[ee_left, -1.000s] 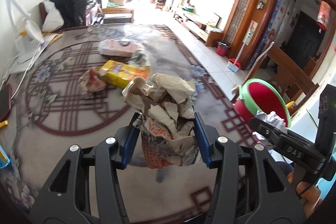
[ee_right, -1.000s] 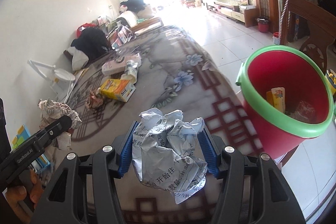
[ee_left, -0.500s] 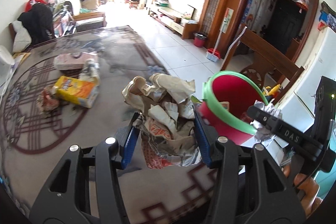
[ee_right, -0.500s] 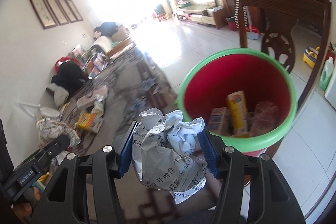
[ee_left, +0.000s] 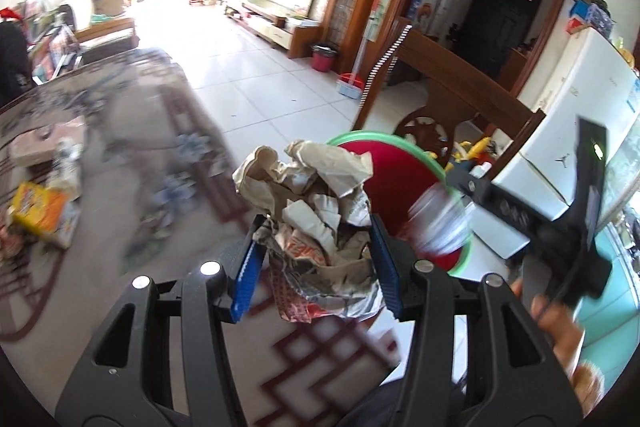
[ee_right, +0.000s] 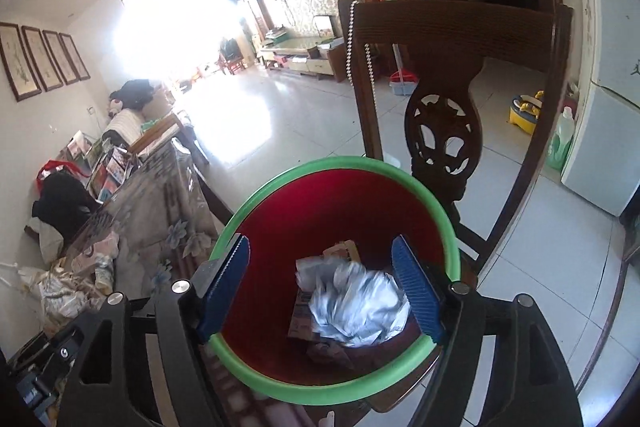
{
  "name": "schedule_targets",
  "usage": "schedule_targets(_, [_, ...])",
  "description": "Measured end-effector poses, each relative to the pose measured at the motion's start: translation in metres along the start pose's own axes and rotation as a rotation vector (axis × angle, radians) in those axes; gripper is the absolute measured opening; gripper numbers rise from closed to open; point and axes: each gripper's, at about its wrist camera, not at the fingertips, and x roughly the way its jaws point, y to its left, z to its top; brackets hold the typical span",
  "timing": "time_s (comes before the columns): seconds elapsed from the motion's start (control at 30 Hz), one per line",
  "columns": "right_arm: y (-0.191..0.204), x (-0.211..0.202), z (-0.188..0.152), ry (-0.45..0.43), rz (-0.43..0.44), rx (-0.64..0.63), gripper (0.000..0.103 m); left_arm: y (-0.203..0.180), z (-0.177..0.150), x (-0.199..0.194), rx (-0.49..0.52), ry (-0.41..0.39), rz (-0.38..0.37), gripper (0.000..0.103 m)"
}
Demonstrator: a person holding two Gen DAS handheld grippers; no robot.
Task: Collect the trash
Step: 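Carry the paper pile and foil wrapper over the red bin and release both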
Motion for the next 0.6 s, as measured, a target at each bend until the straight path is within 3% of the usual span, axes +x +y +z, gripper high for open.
schedule_targets(0.17, [-0.027, -0.016, -0.010, -0.033, -0.068, 0.042, 0.077, -0.019, 0.020, 0.032, -0.007, 0.048, -0.078, 0.051])
schedule_targets(0.37, [-0.045, -0.024, -0.022, -0.009, -0.110, 0.077, 0.077, -0.036, 0.026, 0.051, -0.012, 0.086, -0.152, 0.075])
schedule_targets(0.5, [-0.039, -0.028, -0.022, -0.010, -0.094, 0.083, 0.077, -0.032, 0.019, 0.038, 0.035, 0.046, -0.127, 0.082])
schedule_targets(0.6, [-0.023, -0.031, -0.021, -0.007, -0.038, 0.072, 0.077, -0.004, 0.009, 0.019, 0.032, 0.008, -0.076, 0.086])
